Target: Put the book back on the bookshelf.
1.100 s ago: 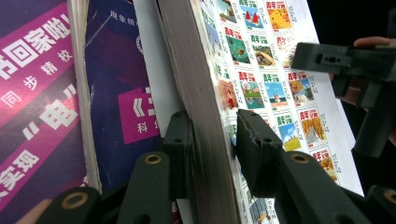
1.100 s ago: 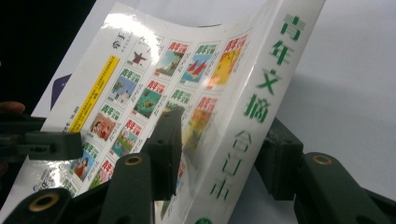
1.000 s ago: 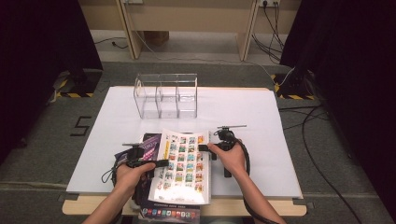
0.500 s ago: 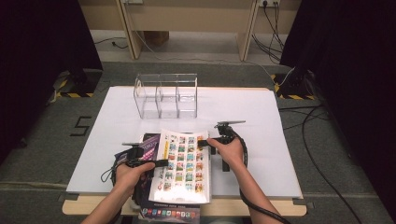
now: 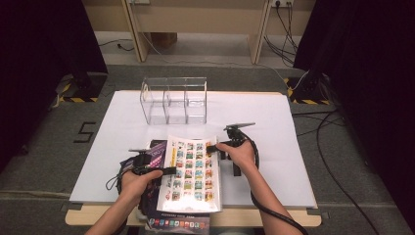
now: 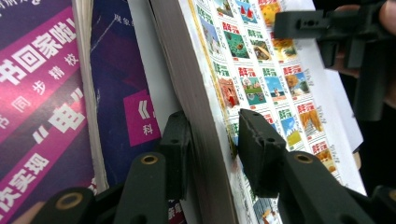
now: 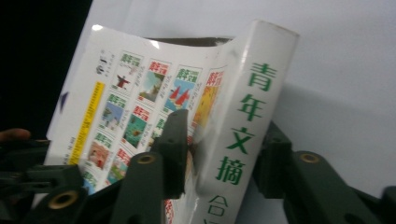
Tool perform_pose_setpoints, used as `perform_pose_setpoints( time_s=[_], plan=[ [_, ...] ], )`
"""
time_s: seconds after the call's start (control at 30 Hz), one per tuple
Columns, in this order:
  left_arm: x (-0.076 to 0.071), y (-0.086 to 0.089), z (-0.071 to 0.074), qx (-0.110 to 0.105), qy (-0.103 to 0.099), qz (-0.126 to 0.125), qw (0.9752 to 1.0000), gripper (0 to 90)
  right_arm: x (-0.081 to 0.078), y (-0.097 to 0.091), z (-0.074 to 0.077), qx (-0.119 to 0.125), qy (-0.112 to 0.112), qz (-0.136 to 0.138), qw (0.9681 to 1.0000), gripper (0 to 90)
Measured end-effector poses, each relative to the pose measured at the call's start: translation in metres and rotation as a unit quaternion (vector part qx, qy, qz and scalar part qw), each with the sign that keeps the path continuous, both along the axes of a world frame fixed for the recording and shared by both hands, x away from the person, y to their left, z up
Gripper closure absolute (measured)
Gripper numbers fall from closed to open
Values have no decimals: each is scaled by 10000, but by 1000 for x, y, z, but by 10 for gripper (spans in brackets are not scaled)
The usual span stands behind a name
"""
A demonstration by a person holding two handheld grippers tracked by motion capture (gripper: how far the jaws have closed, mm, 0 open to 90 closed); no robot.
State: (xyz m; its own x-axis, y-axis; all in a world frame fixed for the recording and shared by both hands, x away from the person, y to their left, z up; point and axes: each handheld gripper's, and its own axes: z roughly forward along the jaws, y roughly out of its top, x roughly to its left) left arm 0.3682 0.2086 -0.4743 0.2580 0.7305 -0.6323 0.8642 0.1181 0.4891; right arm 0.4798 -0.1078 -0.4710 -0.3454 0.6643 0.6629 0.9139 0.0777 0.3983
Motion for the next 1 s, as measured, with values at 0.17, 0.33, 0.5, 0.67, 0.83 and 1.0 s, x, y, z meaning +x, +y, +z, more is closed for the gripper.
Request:
perform_pose_setpoints(
  time_s=[0.17, 0.33, 0.5, 0.67, 0.83, 1.0],
  plan=[
    [-1, 3, 1, 69, -94, -60, 9999, 603, -2, -1, 9, 236, 101, -145, 9996, 709],
    [-10, 13, 8, 394, -582, 81, 9975, 494, -8, 1, 17, 507, -90, -272, 9983, 725],
    [-22, 26, 16, 659, -1102, 225, 9915, 398, -13, 4, 30, 608, -302, -300, 9972, 734],
    [-35, 33, 13, 729, -1477, 362, 9857, 364, -18, 7, 44, 661, -596, -321, 9955, 739],
    [-42, 33, 9, 793, -1733, 427, 9807, 360, -24, 9, 62, 543, -1041, -383, 9923, 740],
    [-43, 31, 6, 866, -1785, 407, 9793, 364, -29, 10, 81, 411, -1430, -382, 9881, 740]
  ],
)
